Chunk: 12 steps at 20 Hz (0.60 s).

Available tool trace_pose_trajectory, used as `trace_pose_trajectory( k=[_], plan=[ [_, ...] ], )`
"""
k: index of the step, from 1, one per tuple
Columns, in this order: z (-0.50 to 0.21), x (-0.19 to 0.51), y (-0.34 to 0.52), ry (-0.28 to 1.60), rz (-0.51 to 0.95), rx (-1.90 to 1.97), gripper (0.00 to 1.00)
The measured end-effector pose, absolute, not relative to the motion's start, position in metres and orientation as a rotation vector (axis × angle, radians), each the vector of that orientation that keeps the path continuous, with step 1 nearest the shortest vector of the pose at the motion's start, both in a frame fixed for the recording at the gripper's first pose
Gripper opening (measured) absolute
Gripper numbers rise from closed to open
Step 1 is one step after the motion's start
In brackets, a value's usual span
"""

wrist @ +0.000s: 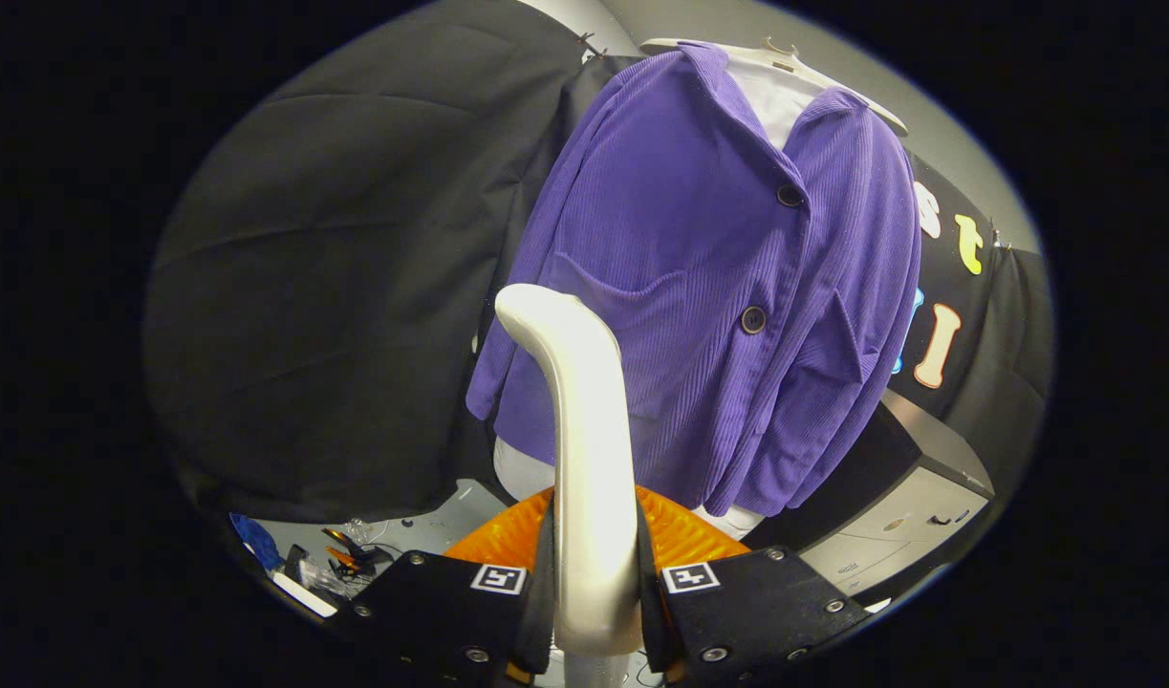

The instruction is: Iron the clothes twice with a garment steamer, once on the left side and once on the right side.

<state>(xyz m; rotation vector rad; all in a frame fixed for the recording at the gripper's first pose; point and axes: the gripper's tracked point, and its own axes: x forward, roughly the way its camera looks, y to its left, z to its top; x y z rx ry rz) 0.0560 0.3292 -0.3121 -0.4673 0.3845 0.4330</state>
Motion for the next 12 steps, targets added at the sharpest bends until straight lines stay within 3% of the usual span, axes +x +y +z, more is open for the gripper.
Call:
trace_pose_trajectory(
  k=[12],
  plan=[
    [-0.357,0.028,0.263,0.597,0.479,-0.404,0.37]
  ],
)
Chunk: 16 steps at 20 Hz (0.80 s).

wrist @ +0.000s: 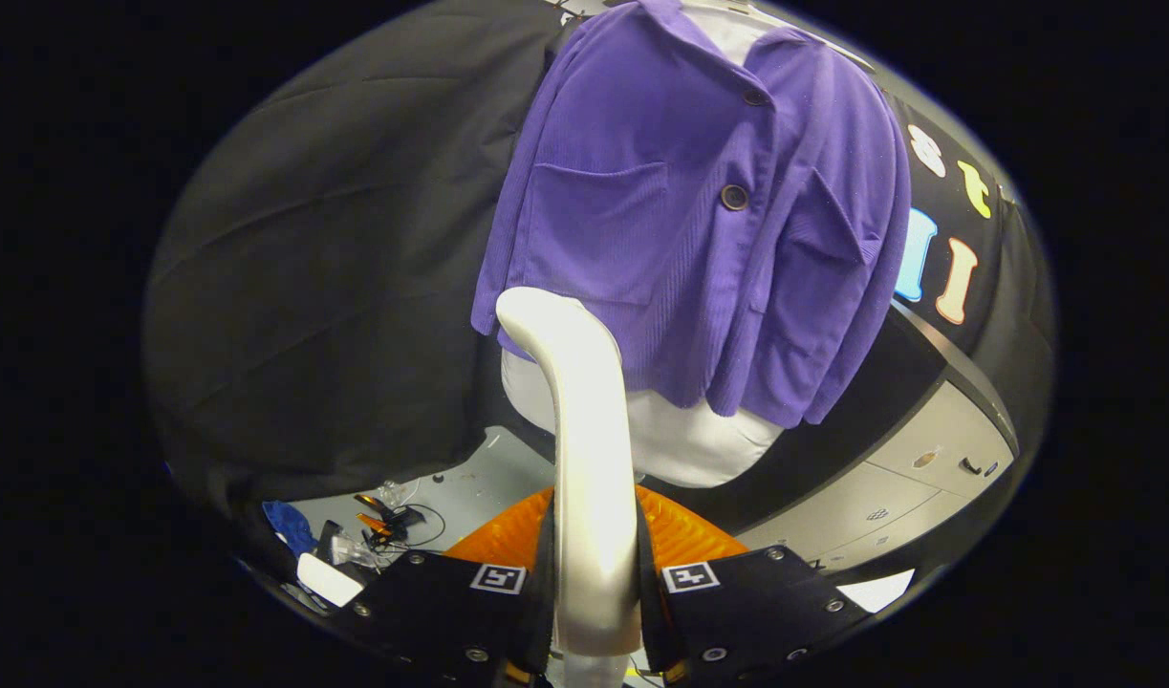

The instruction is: Iron the clothes twice with a garment steamer, once on the left side and once on the right side.

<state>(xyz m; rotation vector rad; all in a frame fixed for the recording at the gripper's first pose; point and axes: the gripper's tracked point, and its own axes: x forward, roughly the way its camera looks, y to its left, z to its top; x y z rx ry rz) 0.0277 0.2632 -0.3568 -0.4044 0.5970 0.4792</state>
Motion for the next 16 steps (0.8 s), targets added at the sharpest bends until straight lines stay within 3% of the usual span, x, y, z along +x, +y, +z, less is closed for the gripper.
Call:
trace_pose_trajectory(
  k=[9,16],
  plan=[
    [-0.262,0.004,0.174,0.541,0.524,-0.297,0.37],
    [-0.165,0.005,0.092,0.411,0.451,-0.092,0.37]
  ],
)
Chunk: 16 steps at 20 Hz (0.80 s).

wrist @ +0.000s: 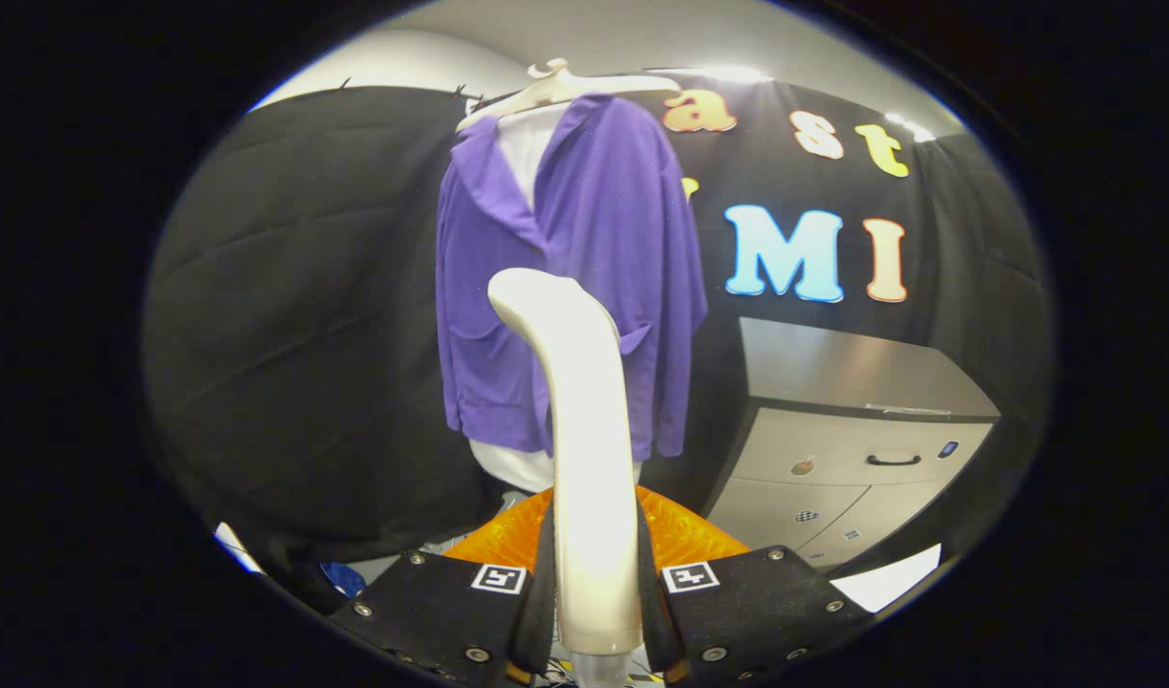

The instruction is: Iron the clothes twice with a garment steamer, once on the left side and once on the right side.

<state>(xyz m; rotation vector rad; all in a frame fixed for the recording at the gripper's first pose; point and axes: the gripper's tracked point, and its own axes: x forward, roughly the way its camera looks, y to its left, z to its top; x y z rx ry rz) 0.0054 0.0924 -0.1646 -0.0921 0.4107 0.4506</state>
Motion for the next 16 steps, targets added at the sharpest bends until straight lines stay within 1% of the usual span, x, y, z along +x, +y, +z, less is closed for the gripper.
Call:
trace_pose_trajectory(
  k=[5,9,11,16],
  plan=[
    [-0.108,0.014,0.041,0.258,0.383,-0.015,0.37],
    [-0.074,0.016,0.004,0.164,0.273,0.040,0.37],
    [-0.065,0.010,-0.012,0.134,0.225,0.045,0.37],
    [-0.069,-0.002,-0.041,0.081,0.122,0.003,0.37]
  ],
)
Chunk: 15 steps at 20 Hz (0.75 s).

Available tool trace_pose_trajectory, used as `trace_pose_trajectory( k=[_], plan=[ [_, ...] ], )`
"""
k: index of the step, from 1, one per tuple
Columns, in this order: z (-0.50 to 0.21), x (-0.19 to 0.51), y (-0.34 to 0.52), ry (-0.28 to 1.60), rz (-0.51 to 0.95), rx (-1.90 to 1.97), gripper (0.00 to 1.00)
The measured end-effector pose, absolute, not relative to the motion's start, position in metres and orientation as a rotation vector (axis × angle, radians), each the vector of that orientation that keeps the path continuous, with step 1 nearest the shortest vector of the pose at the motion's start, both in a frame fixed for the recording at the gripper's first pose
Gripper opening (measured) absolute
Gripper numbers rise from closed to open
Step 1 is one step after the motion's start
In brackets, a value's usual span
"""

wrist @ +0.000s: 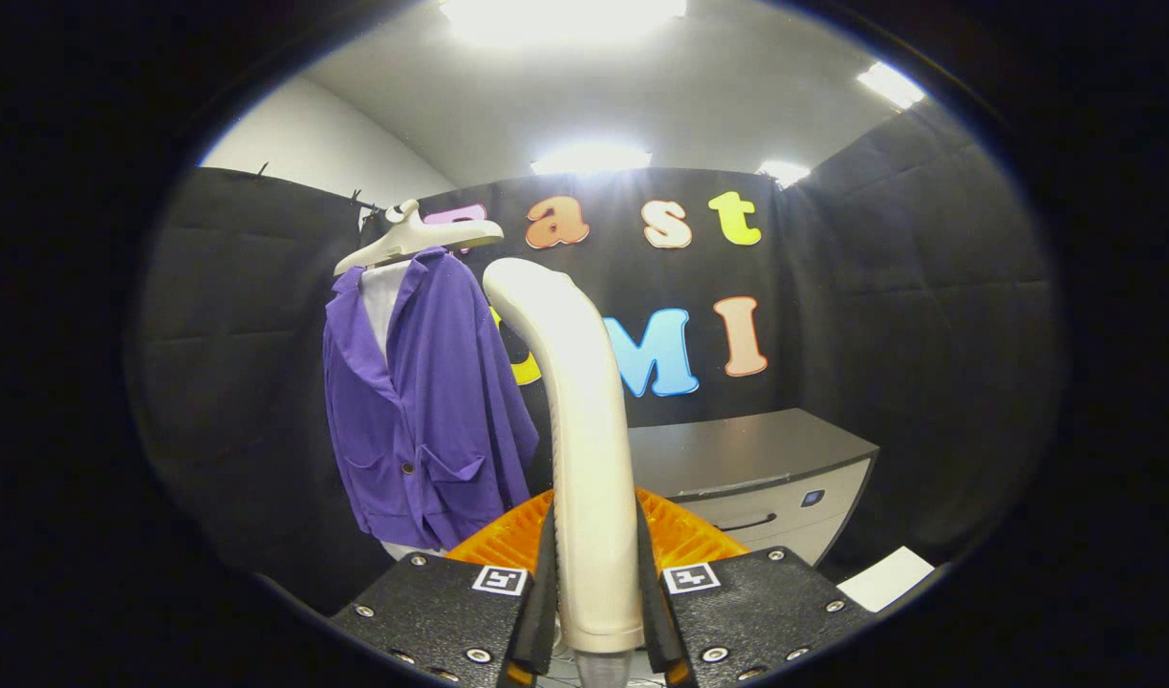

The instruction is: Iron the clothes twice with a garment steamer, once on the left side and once on the right side.

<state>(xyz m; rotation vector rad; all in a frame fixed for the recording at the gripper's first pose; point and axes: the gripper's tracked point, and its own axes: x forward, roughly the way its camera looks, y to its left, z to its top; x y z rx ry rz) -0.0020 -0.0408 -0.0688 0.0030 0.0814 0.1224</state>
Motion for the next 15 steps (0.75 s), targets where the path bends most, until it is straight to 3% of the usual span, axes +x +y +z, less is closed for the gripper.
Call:
trace_pose_trajectory(
  k=[15],
  plan=[
    [-0.107,-0.011,-0.045,0.114,0.084,-0.097,0.37]
  ],
)
